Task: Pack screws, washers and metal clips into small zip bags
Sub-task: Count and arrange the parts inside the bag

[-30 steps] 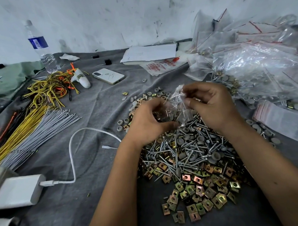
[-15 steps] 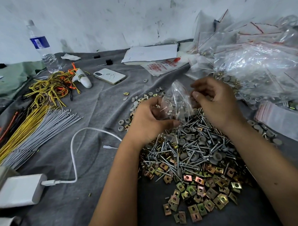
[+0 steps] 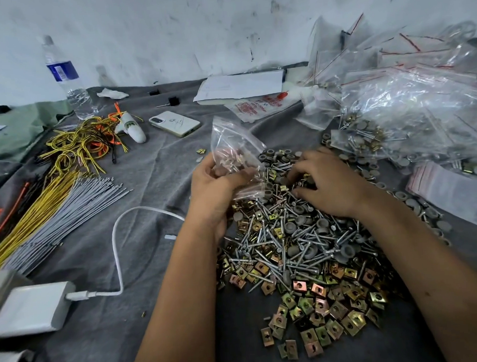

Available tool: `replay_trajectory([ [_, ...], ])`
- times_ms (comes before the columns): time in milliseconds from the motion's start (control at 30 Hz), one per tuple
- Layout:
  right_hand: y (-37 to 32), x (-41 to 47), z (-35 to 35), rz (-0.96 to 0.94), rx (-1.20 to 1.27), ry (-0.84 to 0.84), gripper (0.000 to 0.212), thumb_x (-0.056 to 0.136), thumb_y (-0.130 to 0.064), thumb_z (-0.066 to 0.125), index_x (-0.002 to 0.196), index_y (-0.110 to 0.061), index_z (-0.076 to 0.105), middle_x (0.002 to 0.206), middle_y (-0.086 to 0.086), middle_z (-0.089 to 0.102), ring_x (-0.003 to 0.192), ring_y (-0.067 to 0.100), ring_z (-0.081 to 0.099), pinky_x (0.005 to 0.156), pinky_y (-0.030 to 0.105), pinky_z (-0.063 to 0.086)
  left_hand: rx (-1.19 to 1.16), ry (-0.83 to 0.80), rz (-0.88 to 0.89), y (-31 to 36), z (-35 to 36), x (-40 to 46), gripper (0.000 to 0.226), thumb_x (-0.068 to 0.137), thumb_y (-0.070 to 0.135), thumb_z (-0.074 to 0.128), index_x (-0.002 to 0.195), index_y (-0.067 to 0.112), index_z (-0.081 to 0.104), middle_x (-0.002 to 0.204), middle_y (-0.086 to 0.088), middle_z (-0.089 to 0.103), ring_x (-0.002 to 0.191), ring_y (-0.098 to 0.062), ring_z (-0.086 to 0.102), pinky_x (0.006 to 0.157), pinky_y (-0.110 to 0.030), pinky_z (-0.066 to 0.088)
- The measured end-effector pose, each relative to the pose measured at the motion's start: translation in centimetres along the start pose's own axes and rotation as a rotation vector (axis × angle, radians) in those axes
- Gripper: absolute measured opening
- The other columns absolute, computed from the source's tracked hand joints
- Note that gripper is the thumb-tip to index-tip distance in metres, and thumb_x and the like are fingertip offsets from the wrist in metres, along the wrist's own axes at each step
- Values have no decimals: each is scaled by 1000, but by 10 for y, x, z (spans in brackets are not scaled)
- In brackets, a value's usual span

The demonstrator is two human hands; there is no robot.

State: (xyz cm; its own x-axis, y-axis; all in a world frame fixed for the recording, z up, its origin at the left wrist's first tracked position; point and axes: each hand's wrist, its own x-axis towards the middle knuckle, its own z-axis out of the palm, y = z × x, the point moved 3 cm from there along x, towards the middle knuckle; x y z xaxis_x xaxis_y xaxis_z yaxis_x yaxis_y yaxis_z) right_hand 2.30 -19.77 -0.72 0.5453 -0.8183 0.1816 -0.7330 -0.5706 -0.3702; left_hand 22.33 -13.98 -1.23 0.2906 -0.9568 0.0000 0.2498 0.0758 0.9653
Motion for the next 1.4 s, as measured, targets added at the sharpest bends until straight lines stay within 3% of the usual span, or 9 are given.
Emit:
replay_trajectory([
  [233, -1, -3, -2, -1, 40, 17, 8, 90, -39, 72, 94, -34, 67, 106, -8, 58, 121, 17, 42, 98, 38, 40, -96, 5, -90, -1, -1, 0, 38, 71, 20, 83, 107, 13, 73, 99, -8, 80, 88, -23, 77, 73, -35, 61],
  [367, -8, 1, 3, 27, -103, 26, 34, 90, -61, 60, 108, -34, 68, 110, -6, 62, 120, 21, 44, 98, 46, 43, -83, -27, -83, 0, 0, -1, 24, 73, 17, 81, 96, 13, 74, 94, -9, 79, 83, -22, 76, 71, -35, 62],
  [667, -15, 2, 3, -10, -56, 75, 13, 90, -42, 73, 91, -31, 65, 107, -6, 63, 113, 19, 49, 100, 42, 42, -86, -29, -57, 1, 3, -4, 12, 78, 15, 78, 89, 11, 74, 95, -13, 77, 84, -25, 75, 71, -40, 63],
  [700, -15, 2, 2, -20, -61, 112, 15, 89, -41, 73, 94, -29, 66, 109, -5, 64, 113, 19, 50, 101, 42, 42, -101, -16, -60, 3, 3, -5, 2, 81, 14, 78, 83, 15, 77, 95, -11, 78, 86, -25, 74, 75, -42, 63],
  [767, -20, 4, 1, -59, -69, 193, 20, 89, -35, 74, 104, -24, 67, 115, -3, 65, 114, 19, 53, 104, 41, 41, -105, 18, -63, 3, 2, -5, 16, 87, 10, 75, 75, 19, 81, 92, -8, 79, 87, -26, 74, 82, -46, 62],
  [967, -26, 19, 9, -108, -117, 126, 41, 92, -22, 72, 132, -19, 65, 130, 2, 62, 123, 20, 52, 108, 40, 44, -121, 22, -61, 4, 4, -7, 13, 91, 6, 72, 82, 14, 76, 85, -8, 78, 73, -23, 76, 64, -35, 63],
  [1233, -24, 16, 8, -93, 12, 156, 17, 86, -14, 79, 102, -18, 72, 106, -1, 62, 99, 17, 59, 90, 39, 53, -126, 15, -64, 4, 3, -6, 10, 90, 8, 73, 84, 15, 76, 86, -7, 77, 73, -20, 74, 63, -33, 60],
  [1300, -22, 14, 7, -89, 48, 185, 13, 88, -16, 78, 99, -16, 71, 102, -2, 65, 92, 14, 59, 87, 34, 53, -119, 4, -67, 4, 3, -6, 5, 88, 10, 75, 90, 14, 73, 84, -6, 77, 70, -18, 73, 62, -31, 59],
  [1400, -19, 11, 3, -67, 150, 260, 16, 88, -13, 78, 102, -15, 72, 94, -7, 65, 77, -4, 56, 73, 9, 46, -65, -75, -72, 5, 5, -8, 22, 80, 18, 77, 100, 10, 70, 82, -4, 75, 64, -15, 70, 56, -27, 56],
])
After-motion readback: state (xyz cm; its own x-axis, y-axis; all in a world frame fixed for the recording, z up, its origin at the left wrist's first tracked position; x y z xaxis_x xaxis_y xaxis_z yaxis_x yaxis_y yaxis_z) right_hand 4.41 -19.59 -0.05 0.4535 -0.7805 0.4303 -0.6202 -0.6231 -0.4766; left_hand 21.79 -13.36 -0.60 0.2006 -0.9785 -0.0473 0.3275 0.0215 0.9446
